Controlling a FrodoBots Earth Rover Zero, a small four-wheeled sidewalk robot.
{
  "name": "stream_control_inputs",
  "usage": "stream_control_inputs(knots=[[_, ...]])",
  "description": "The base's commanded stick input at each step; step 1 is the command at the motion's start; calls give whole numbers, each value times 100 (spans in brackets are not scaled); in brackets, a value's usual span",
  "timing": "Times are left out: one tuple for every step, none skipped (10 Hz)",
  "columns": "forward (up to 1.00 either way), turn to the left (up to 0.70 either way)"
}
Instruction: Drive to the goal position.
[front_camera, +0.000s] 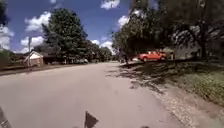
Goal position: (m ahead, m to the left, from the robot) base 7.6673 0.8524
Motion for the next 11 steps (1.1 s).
stream_control_inputs(knots=[[85,0],[85,0],[85,0],[85,0],[85,0],[85,0],[85,0],[85,0],[85,0],[85,0],[85,0]])
